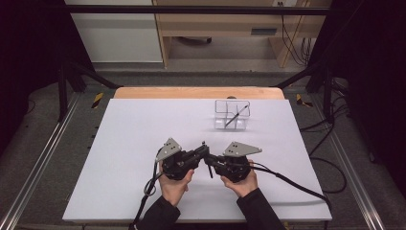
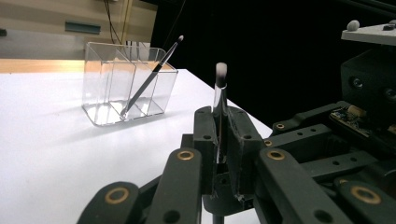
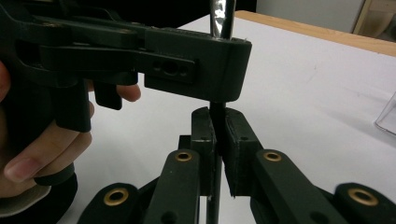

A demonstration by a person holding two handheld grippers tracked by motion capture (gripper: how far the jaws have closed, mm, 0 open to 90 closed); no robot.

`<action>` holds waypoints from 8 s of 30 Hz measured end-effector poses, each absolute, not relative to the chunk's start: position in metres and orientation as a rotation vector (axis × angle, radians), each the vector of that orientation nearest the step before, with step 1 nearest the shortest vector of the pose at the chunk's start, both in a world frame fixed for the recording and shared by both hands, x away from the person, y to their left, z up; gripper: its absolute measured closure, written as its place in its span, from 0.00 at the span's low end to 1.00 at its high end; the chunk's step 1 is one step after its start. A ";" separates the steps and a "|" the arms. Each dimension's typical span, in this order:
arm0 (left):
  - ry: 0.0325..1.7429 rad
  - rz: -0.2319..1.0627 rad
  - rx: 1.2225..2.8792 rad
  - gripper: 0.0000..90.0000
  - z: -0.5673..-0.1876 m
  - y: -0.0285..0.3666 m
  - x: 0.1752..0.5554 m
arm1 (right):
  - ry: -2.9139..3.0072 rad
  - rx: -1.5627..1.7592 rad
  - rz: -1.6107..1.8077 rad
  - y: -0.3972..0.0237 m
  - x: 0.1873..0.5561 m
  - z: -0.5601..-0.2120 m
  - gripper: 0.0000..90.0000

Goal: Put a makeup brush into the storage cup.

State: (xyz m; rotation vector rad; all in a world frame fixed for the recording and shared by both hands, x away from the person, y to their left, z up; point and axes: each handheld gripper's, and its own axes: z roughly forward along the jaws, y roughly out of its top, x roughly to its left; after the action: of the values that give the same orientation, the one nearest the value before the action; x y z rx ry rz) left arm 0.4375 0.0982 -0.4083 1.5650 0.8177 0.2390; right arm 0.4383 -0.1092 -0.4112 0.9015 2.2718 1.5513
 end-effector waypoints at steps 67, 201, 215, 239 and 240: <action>0.902 0.477 1.843 0.08 -0.418 0.228 0.435 | 1.953 1.064 1.563 -0.156 0.471 -0.370 0.94; 0.913 0.515 1.841 0.07 -0.422 0.245 0.437 | 1.614 1.319 1.423 -0.151 0.610 -0.381 0.94; 0.913 0.515 1.840 0.07 -0.422 0.245 0.437 | 1.633 1.327 1.397 -0.145 0.609 -0.394 0.94; 0.911 0.516 1.844 0.07 -0.422 0.244 0.437 | 1.677 1.343 1.329 -0.141 0.607 -0.413 0.93; 0.911 0.516 1.844 0.07 -0.423 0.243 0.437 | 1.678 1.344 1.324 -0.141 0.606 -0.414 0.93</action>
State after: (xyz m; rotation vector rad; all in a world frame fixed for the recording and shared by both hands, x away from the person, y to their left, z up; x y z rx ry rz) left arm 0.4372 0.2432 -0.4226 1.8436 0.9111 0.5156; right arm 0.6061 -0.1411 -0.4137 1.3443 1.6782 1.3244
